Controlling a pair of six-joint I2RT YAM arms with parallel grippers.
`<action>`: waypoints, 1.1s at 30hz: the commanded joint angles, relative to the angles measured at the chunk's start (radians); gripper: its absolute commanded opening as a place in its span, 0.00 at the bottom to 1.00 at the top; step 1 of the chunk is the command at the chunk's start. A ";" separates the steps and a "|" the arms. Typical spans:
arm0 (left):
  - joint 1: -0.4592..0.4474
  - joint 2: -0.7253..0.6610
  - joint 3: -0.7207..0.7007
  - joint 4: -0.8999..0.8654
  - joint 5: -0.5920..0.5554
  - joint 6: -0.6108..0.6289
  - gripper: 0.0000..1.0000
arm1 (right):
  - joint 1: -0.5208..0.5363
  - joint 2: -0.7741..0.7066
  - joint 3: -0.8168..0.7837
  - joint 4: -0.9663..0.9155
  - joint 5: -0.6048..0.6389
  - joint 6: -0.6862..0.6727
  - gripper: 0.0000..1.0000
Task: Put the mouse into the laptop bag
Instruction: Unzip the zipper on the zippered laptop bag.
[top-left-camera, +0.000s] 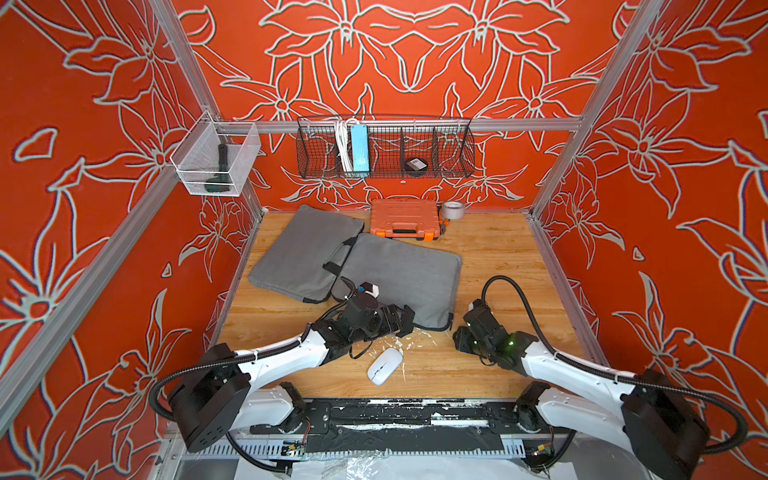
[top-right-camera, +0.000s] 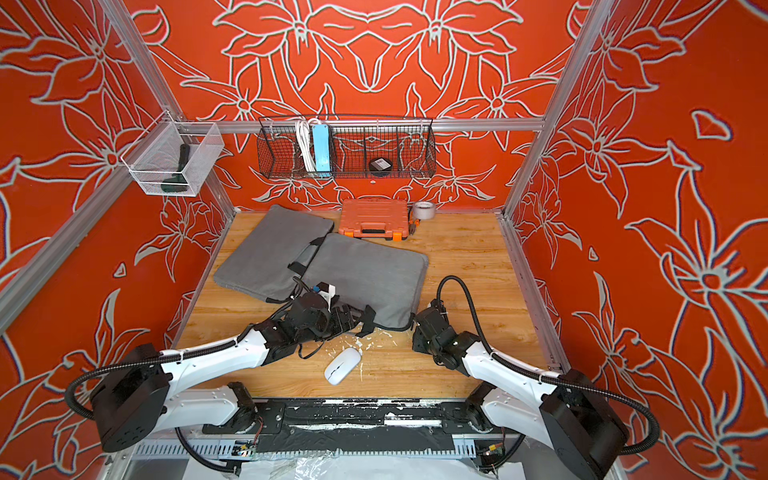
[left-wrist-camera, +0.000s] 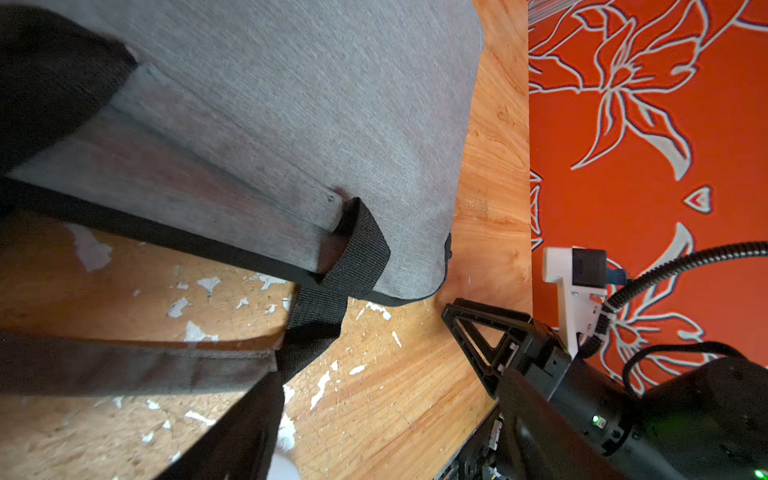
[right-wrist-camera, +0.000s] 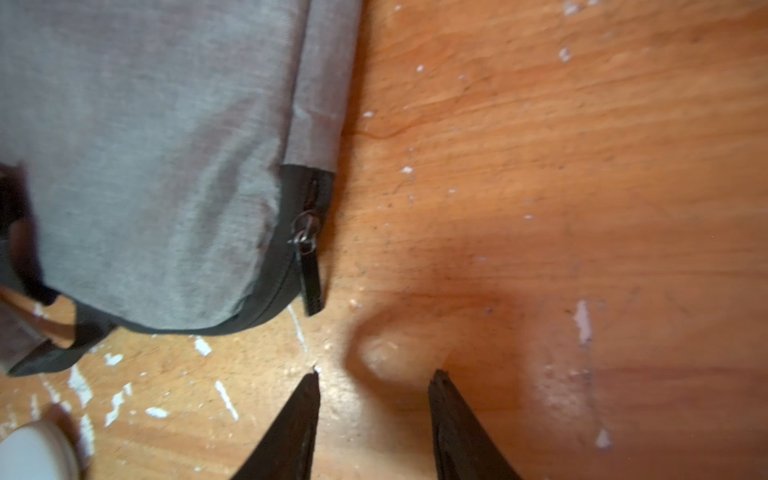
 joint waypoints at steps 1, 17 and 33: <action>-0.010 0.031 0.005 0.034 -0.005 -0.013 0.82 | 0.008 0.031 0.026 -0.011 0.029 -0.031 0.45; -0.010 0.050 0.018 0.028 0.000 -0.017 0.82 | 0.053 0.223 0.110 0.038 0.041 -0.038 0.42; -0.010 0.034 0.013 0.012 -0.020 -0.023 0.82 | 0.061 0.319 0.156 -0.046 0.146 -0.002 0.00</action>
